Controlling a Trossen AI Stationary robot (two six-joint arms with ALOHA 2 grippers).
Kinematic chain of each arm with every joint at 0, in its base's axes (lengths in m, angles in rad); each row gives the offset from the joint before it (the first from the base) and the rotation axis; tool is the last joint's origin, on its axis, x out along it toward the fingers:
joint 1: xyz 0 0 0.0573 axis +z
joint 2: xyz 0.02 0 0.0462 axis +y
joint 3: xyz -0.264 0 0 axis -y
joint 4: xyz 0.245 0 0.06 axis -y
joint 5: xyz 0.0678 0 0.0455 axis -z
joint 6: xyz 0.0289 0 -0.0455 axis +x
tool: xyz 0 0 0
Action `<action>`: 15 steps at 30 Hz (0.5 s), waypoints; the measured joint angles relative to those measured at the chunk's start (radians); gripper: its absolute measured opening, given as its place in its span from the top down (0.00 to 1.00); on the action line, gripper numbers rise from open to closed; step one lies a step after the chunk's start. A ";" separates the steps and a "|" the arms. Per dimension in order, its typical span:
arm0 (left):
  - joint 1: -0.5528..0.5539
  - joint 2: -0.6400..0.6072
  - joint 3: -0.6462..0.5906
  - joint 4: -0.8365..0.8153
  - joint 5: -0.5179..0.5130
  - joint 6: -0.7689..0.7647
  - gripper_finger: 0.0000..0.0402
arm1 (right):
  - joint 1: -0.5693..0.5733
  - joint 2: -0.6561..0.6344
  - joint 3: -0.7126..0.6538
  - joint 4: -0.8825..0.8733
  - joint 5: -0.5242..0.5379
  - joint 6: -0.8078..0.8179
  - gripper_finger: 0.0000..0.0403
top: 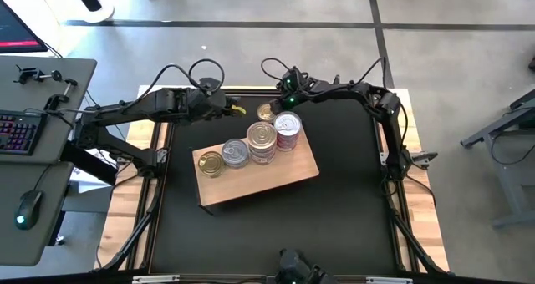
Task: Stack canned seafood by type on shelf
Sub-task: Stack the green can on the top of the other green tuna can on the shelf
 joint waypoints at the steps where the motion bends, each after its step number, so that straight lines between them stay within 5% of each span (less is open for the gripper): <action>1: 0.000 0.003 0.000 0.001 0.000 -0.001 1.00 | 0.001 0.000 0.000 -0.002 0.005 0.000 1.00; 15: 0.000 0.008 0.000 0.000 0.000 0.051 1.00 | -0.103 -0.058 -0.003 -0.232 0.044 -0.129 1.00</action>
